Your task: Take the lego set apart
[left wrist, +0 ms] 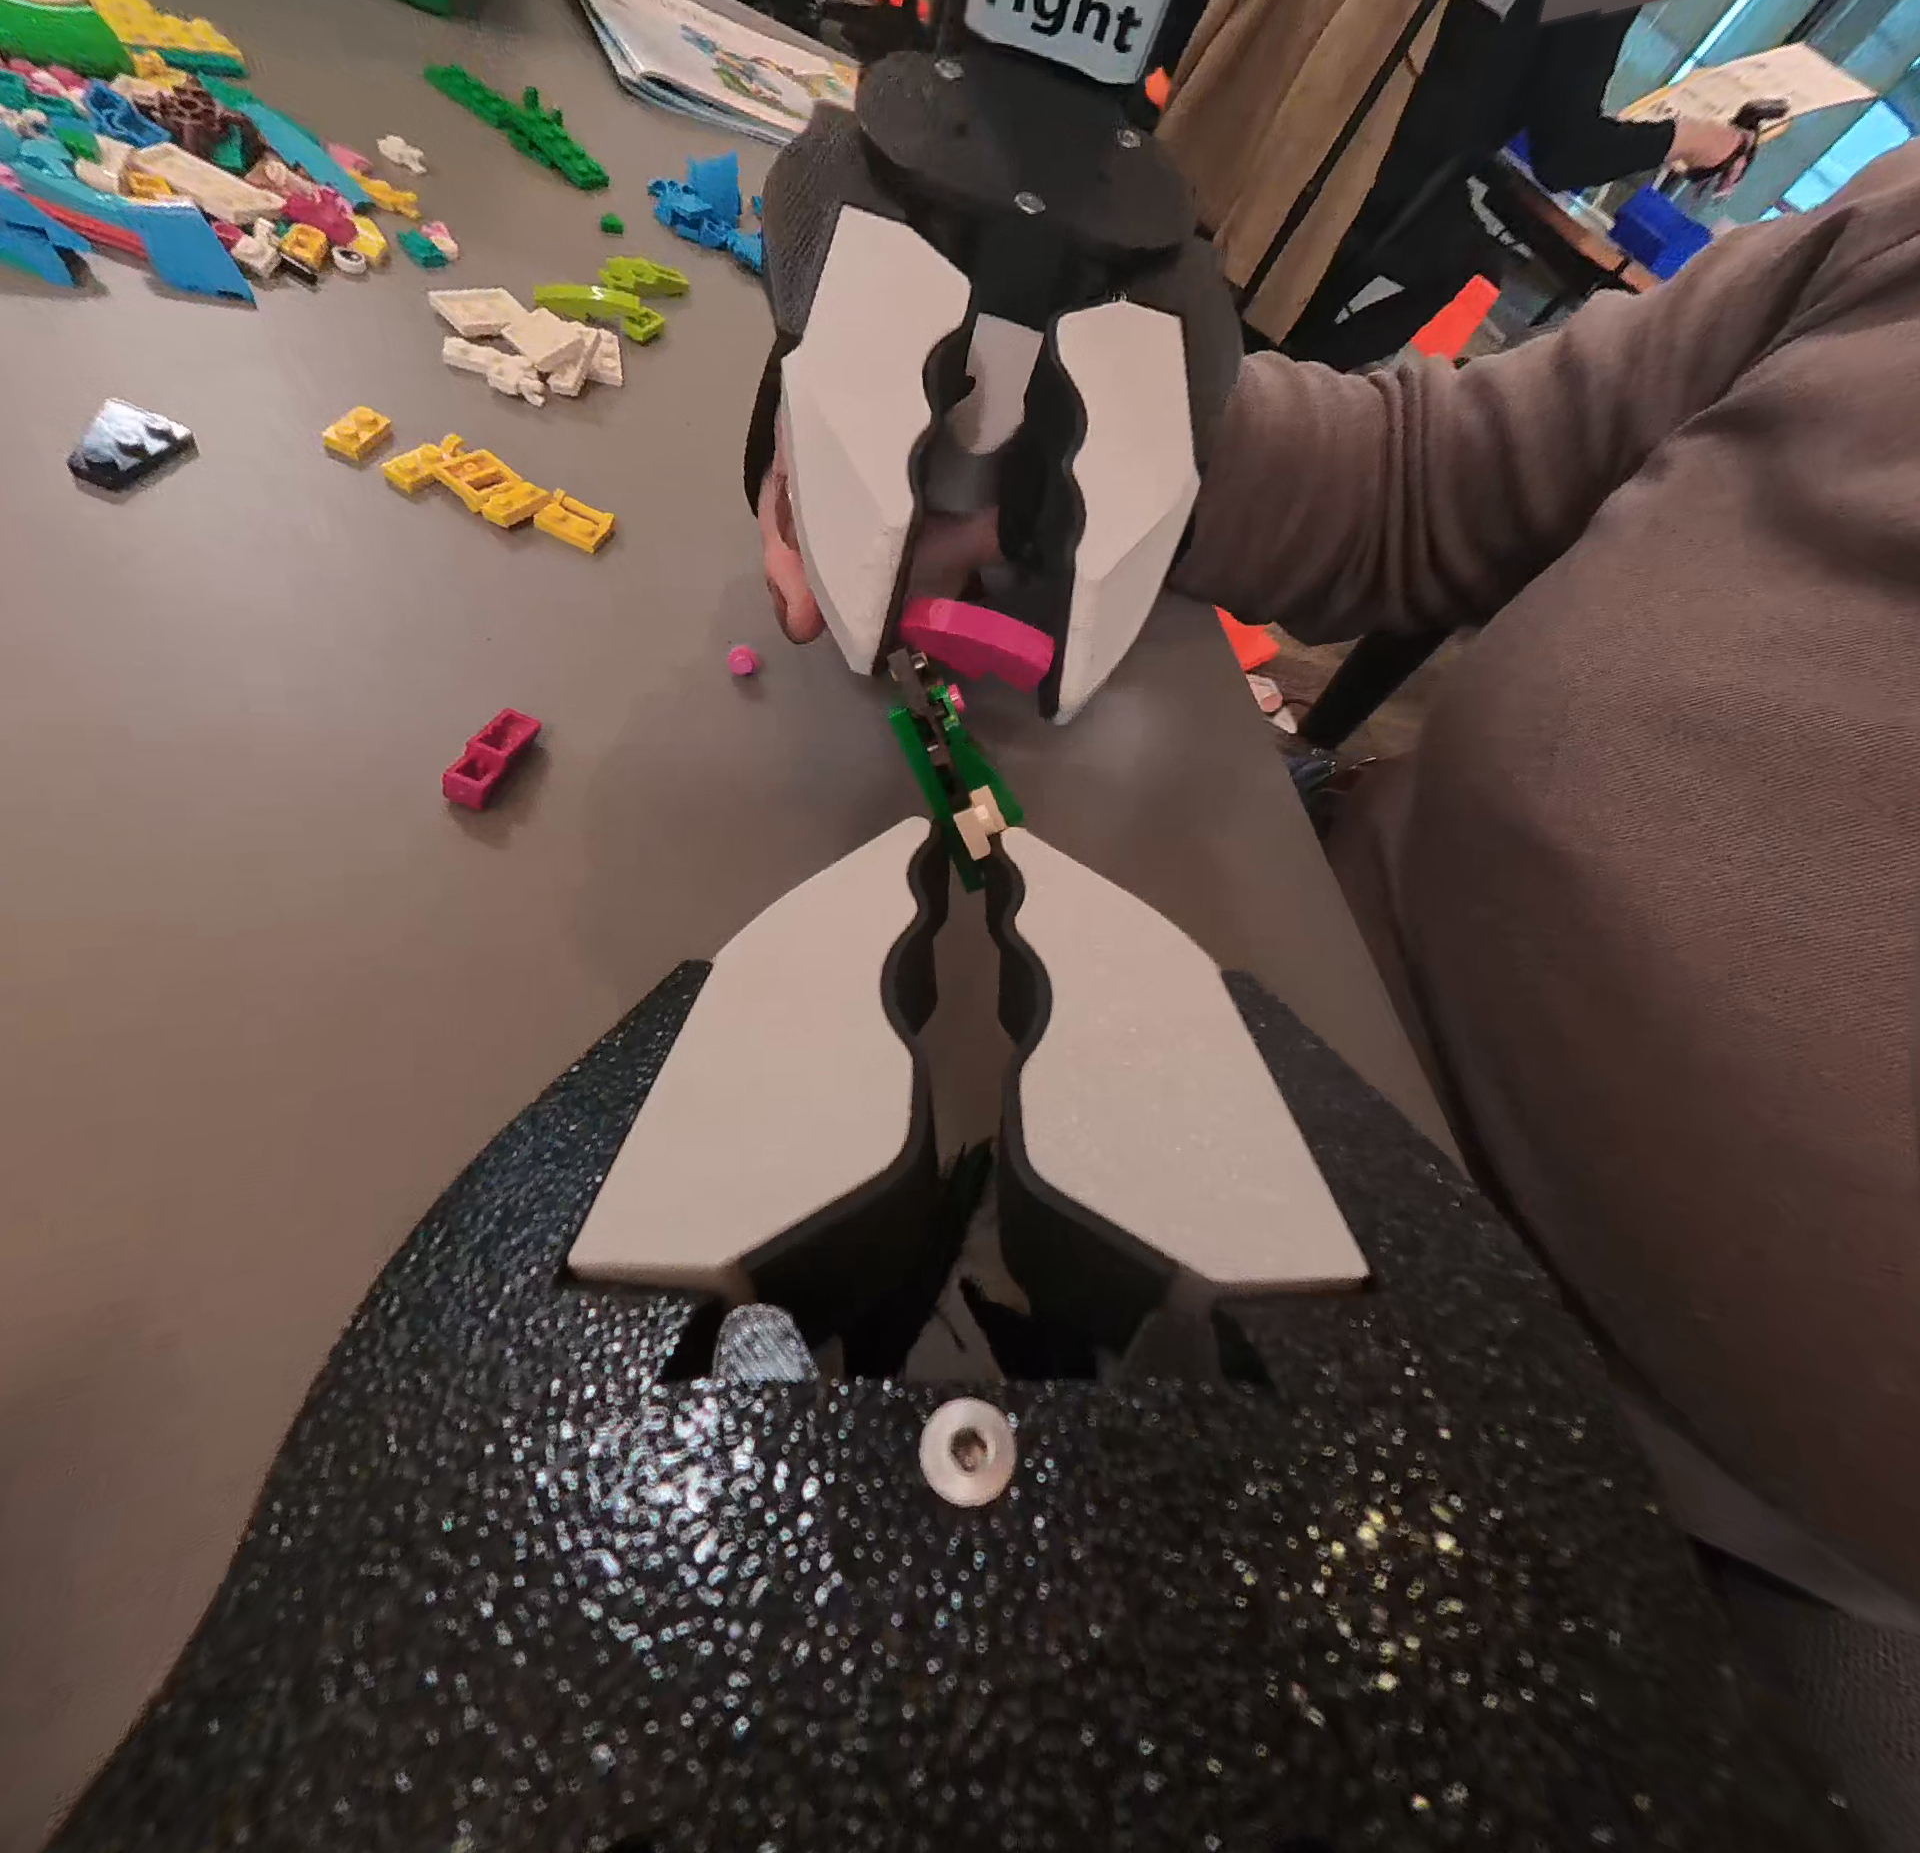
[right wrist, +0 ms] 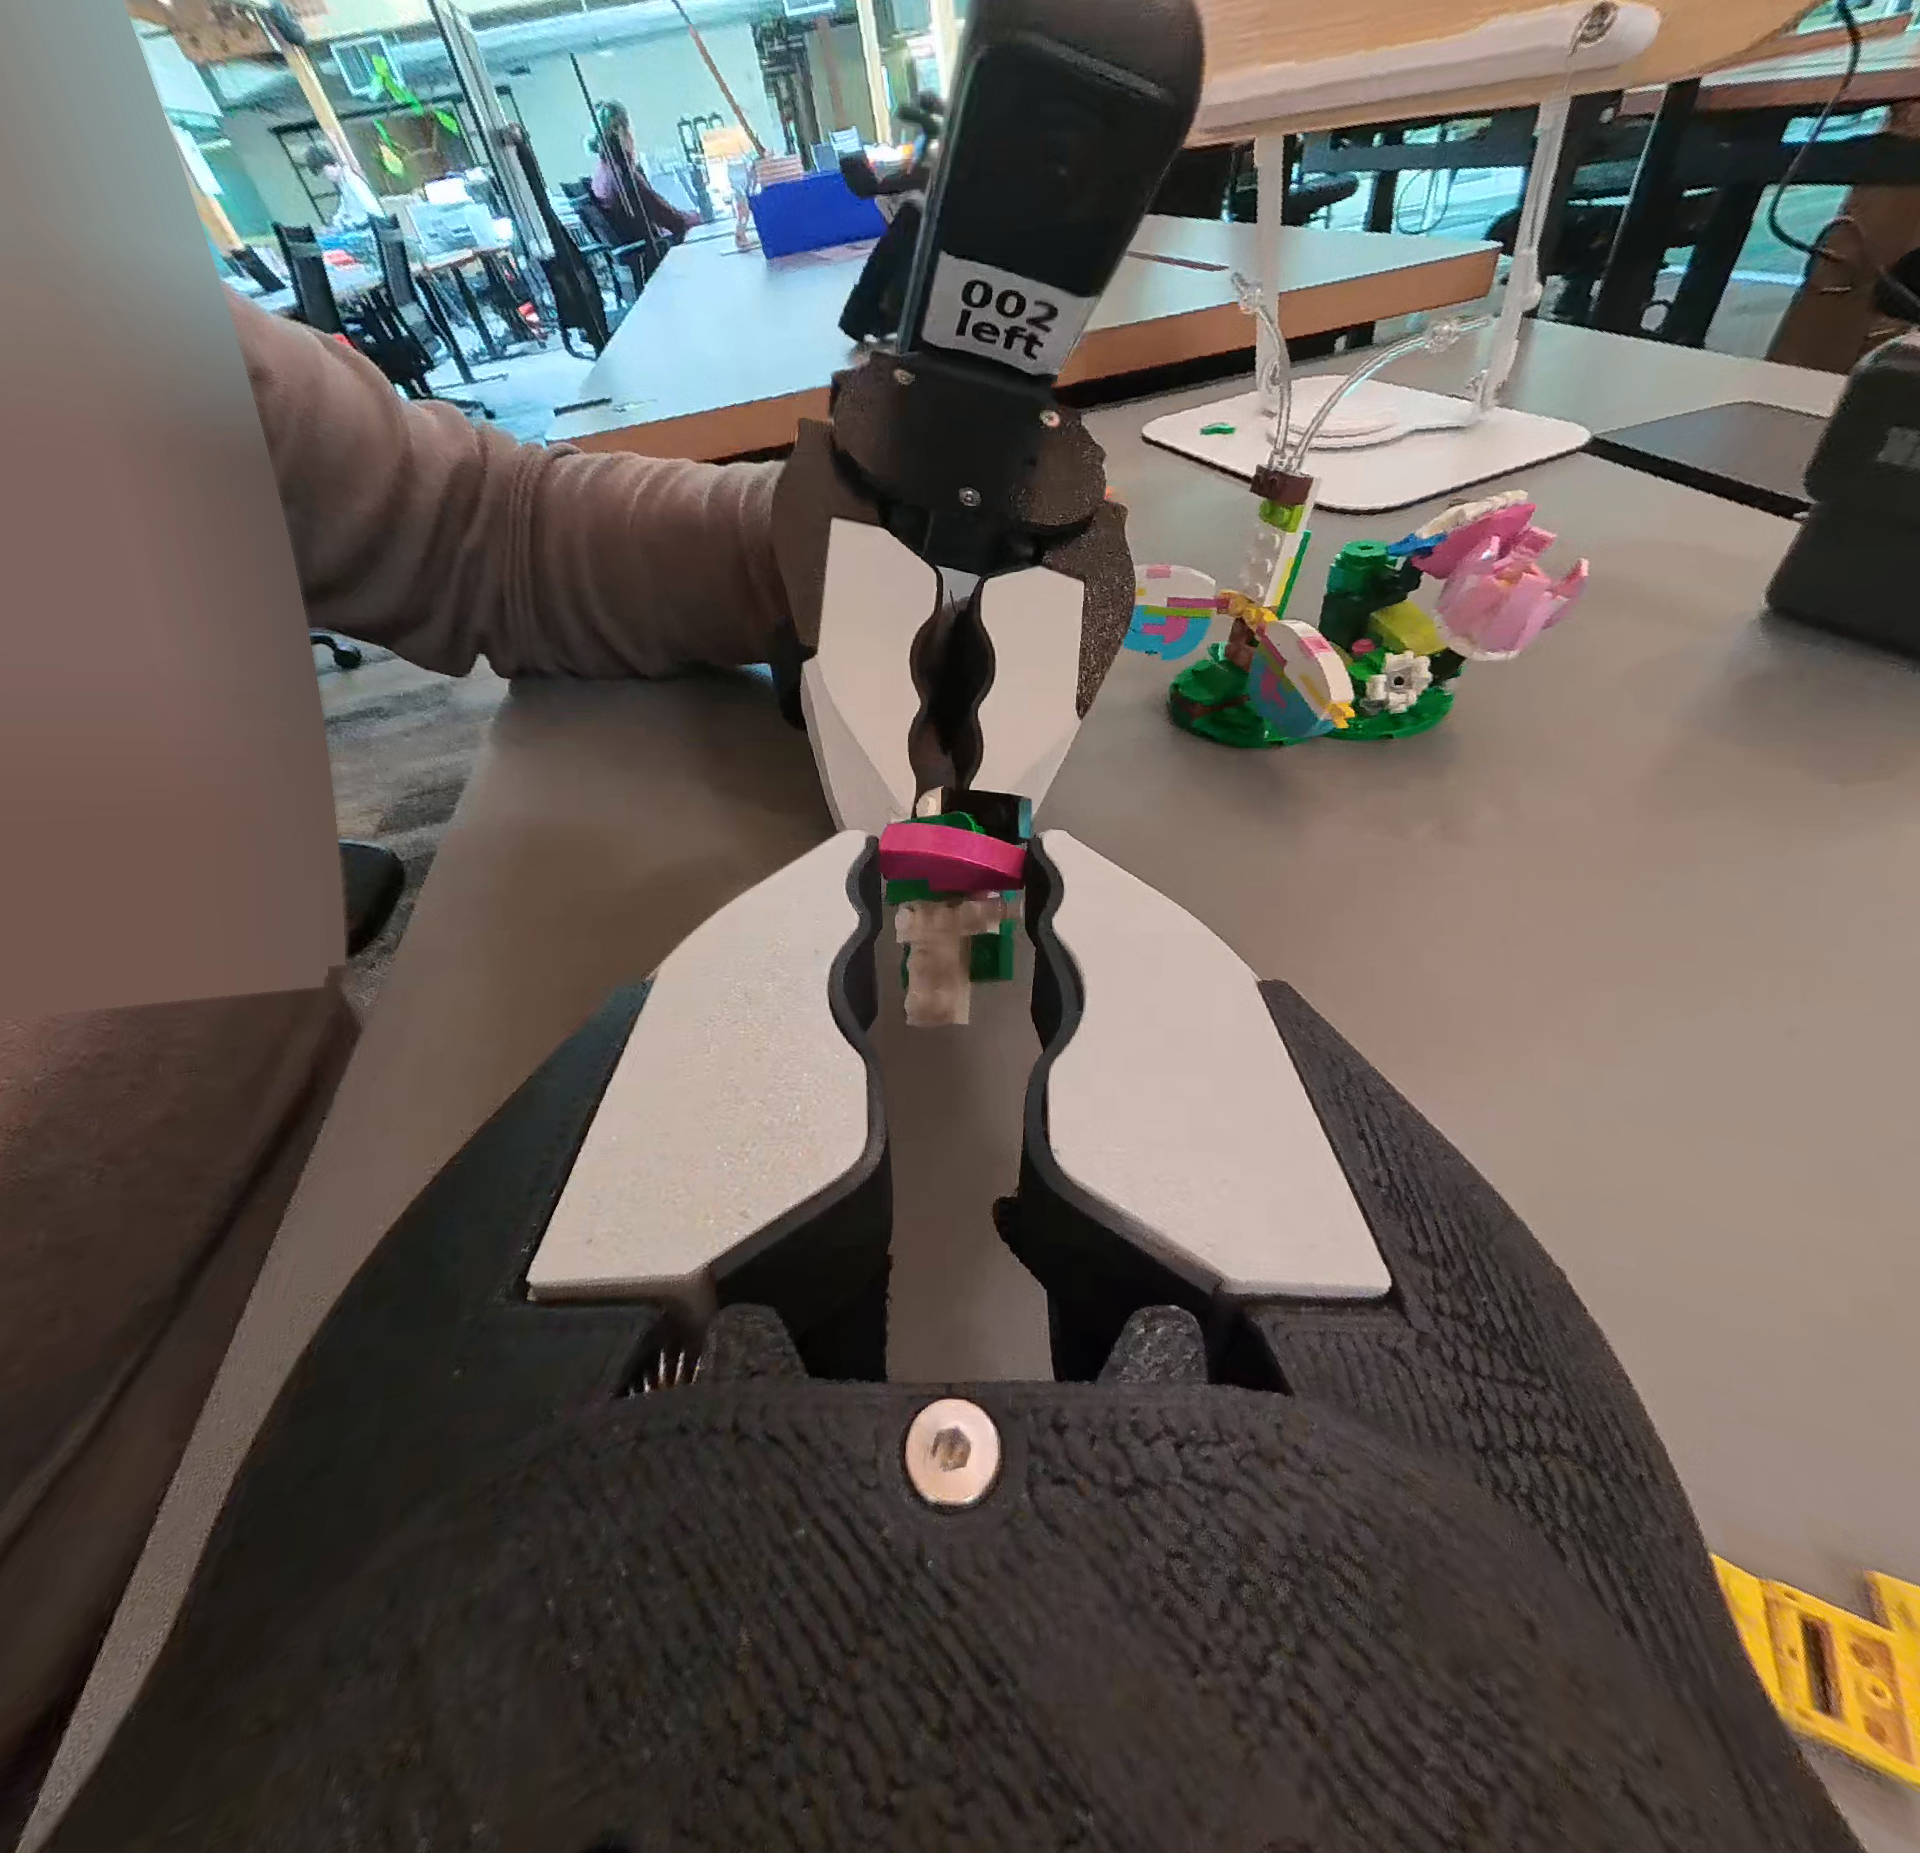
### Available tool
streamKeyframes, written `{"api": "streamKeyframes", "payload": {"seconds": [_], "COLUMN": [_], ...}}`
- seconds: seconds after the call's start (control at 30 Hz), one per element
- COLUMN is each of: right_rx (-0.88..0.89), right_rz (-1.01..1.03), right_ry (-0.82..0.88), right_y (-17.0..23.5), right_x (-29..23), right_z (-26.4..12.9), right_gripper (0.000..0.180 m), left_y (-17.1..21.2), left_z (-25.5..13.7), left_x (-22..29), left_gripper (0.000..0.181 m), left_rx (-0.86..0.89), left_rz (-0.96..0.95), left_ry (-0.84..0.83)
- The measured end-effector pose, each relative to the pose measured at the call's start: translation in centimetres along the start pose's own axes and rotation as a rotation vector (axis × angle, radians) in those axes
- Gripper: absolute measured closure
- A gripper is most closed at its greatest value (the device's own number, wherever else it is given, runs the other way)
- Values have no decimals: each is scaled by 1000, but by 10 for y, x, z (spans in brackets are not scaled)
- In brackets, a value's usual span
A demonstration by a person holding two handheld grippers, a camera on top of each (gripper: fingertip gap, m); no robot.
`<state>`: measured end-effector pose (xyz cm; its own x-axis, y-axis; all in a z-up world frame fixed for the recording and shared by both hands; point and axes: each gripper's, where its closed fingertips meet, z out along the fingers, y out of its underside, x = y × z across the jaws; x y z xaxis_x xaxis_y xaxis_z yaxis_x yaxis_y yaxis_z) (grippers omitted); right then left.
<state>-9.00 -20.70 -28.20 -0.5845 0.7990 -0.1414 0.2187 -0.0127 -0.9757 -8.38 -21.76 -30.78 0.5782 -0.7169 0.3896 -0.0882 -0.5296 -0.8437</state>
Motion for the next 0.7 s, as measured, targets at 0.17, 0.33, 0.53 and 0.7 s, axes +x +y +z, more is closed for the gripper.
{"api": "streamKeyframes", "payload": {"seconds": [0.17,0.33,0.53,0.7], "right_rx": [-52,-201,-479,-596], "right_rz": [-169,-428,-332,-344], "right_ry": [109,529,418,323], "right_y": [-1,-20,33,55], "right_x": [10,54,62,73], "right_z": [-9,-84,-70,-30], "right_gripper": [154,154,154,154], "left_y": [3,4,11,19], "left_z": [-1,2,7,5], "left_x": [-7,-9,-9,-10], "left_gripper": [174,174,174,174], "left_rx": [-23,-2,-19,-44], "left_rz": [-34,-114,-168,-183], "left_ry": [-30,5,53,60]}}
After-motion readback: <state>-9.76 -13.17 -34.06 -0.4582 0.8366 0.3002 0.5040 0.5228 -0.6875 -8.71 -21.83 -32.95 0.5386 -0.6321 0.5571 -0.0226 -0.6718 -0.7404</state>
